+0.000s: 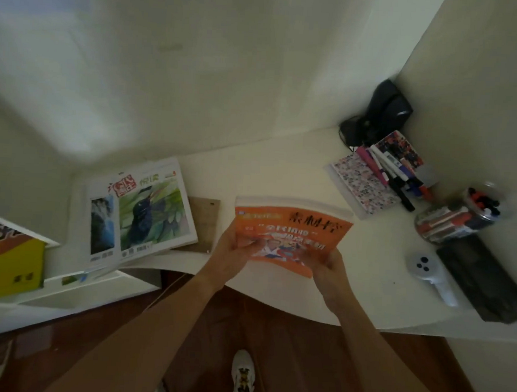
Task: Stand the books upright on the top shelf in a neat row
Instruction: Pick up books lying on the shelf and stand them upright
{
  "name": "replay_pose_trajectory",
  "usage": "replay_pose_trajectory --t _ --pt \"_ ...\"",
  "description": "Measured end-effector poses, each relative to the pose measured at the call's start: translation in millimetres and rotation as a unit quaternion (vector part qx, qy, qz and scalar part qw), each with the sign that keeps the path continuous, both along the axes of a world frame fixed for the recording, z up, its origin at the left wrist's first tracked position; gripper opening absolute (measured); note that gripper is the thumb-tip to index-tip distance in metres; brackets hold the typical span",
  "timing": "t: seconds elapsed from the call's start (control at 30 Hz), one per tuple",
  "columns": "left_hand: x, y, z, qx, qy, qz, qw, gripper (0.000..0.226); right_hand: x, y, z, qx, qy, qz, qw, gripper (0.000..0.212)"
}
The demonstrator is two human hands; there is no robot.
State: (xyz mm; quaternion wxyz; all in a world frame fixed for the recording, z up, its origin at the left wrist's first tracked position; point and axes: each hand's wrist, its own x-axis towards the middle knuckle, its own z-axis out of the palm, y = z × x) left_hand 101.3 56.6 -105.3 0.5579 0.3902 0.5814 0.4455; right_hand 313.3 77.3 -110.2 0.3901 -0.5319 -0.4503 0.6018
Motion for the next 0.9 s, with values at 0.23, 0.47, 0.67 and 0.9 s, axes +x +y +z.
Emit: replay_pose_trajectory --t 0.23,0.47,0.67,0.9 --pt "-90.4 -62.3 152.7 0.082 0.026 0.078 0.993 0.040 -89.1 -10.3 154.9 0.078 0.006 0.163 0.984 0.043" --pt "-242.2 -159.7 362.4 0.280 0.141 0.247 0.917 0.044 -276.4 -48.6 350.8 0.285 0.115 0.279 0.910 0.046" --pt "-301.1 -287.0 439.4 0.325 0.206 0.388 0.838 0.033 -383.5 -128.6 429.1 0.323 0.179 0.383 0.847 0.045" --pt "-351.0 -360.7 492.3 0.311 0.212 0.394 0.838 0.042 -463.3 -180.6 489.3 0.227 0.190 0.452 0.841 0.031"
